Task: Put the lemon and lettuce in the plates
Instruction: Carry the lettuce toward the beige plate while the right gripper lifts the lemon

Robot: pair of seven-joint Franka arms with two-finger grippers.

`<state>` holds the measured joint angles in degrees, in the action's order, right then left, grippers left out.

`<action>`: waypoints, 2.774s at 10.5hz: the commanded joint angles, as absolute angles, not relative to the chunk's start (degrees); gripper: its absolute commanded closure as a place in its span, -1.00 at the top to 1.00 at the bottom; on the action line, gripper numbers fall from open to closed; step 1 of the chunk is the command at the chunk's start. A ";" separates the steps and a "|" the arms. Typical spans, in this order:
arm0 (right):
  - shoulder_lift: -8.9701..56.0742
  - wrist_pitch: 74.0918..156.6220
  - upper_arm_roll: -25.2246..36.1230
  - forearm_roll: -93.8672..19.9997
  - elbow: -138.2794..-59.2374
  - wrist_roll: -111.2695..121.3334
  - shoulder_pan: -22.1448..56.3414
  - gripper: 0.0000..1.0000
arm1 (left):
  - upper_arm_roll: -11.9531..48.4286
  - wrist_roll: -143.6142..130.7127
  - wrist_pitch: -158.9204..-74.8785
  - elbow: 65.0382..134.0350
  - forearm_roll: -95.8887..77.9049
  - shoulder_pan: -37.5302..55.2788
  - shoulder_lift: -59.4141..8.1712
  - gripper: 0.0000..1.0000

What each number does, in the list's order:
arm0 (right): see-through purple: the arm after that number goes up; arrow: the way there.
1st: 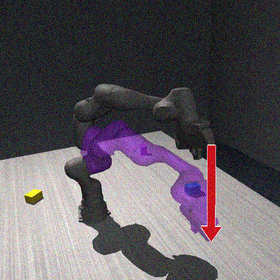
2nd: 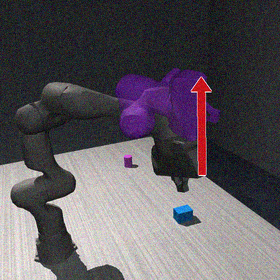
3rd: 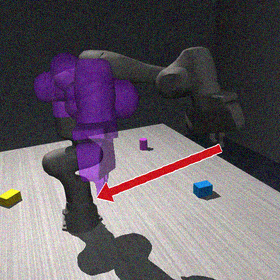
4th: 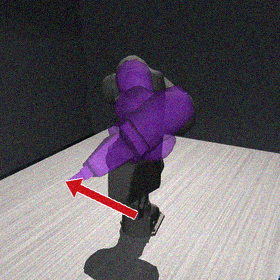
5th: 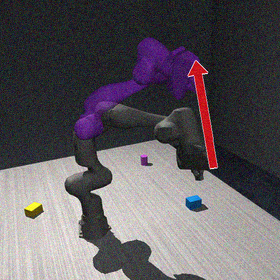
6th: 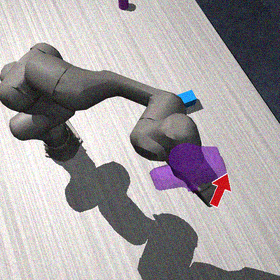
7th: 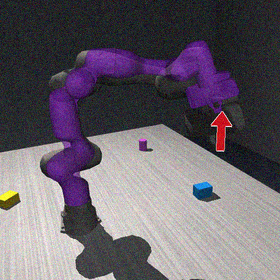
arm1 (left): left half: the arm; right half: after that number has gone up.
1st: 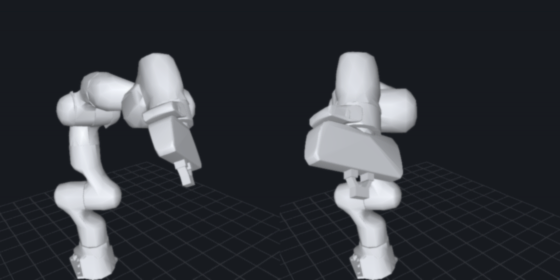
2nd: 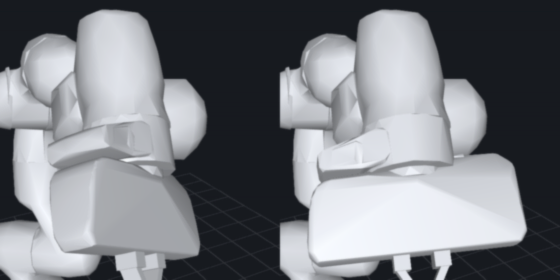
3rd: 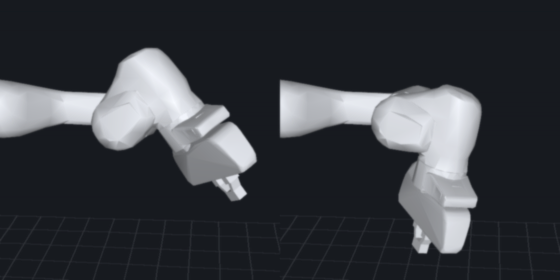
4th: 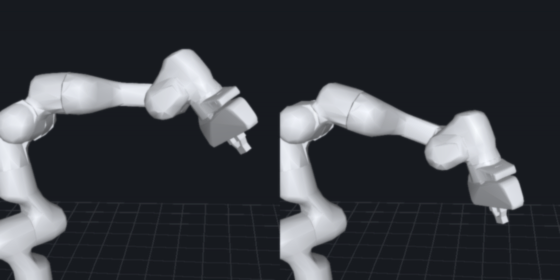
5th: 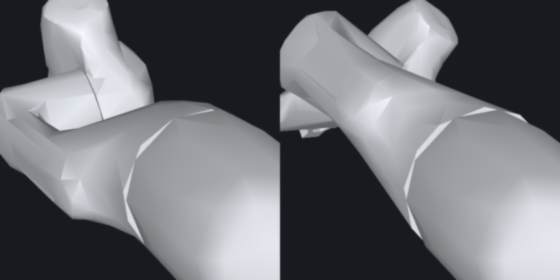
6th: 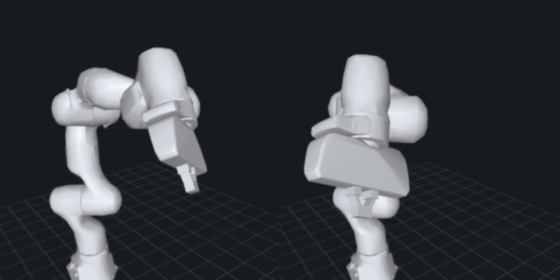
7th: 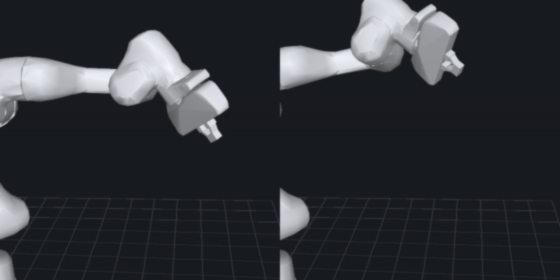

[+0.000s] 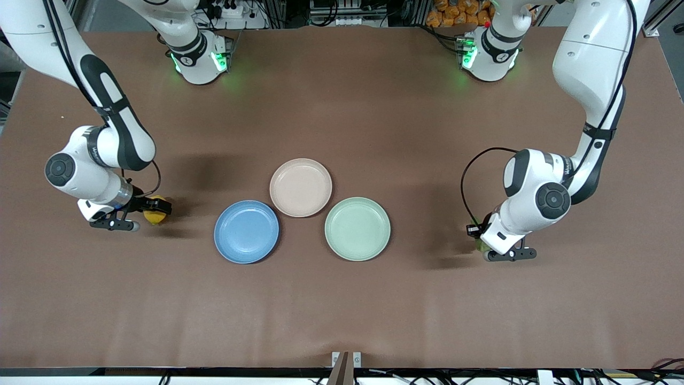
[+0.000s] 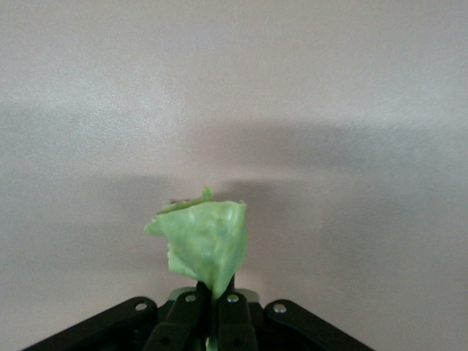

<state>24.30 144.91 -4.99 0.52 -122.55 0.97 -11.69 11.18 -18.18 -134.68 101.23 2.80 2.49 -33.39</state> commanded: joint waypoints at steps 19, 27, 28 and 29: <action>24.79 134.83 -6.76 1.32 -114.61 0.36 -11.26 -0.28 | 20.48 -50.36 -127.70 94.48 5.45 25.74 -31.72 -1.00; 25.22 131.04 -14.24 1.41 -108.99 -19.41 -2.92 -0.27 | 20.48 -61.40 -135.60 89.21 5.10 32.69 -36.91 -1.00; 25.40 130.87 -14.24 1.41 -108.20 -21.77 -1.16 -0.27 | 20.48 -63.00 -137.27 89.30 5.18 33.04 -37.26 -1.00; 25.84 131.13 -14.15 1.41 -107.67 -24.06 0.42 -0.27 | 20.39 -63.71 -138.16 89.30 5.36 34.27 -37.87 -1.00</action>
